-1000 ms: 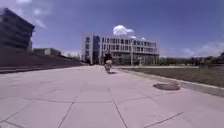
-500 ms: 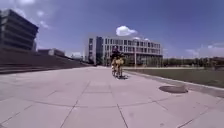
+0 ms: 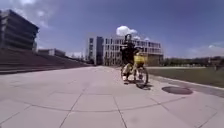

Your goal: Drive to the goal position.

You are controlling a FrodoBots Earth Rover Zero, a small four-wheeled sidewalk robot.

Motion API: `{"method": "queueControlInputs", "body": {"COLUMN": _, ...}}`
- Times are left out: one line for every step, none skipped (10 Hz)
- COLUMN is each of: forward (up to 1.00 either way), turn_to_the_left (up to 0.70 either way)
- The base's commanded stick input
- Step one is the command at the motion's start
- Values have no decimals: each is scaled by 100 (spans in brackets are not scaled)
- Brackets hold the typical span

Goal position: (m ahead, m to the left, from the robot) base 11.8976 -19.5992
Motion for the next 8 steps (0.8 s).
{"method": "queueControlInputs", "body": {"forward": 30, "turn_to_the_left": 1}}
{"method": "queueControlInputs", "body": {"forward": 30, "turn_to_the_left": 1}}
{"method": "queueControlInputs", "body": {"forward": 30, "turn_to_the_left": 1}}
{"method": "queueControlInputs", "body": {"forward": 30, "turn_to_the_left": 1}}
{"method": "queueControlInputs", "body": {"forward": 30, "turn_to_the_left": 1}}
{"method": "queueControlInputs", "body": {"forward": 30, "turn_to_the_left": 1}}
{"method": "queueControlInputs", "body": {"forward": 30, "turn_to_the_left": 1}}
{"method": "queueControlInputs", "body": {"forward": 30, "turn_to_the_left": 1}}
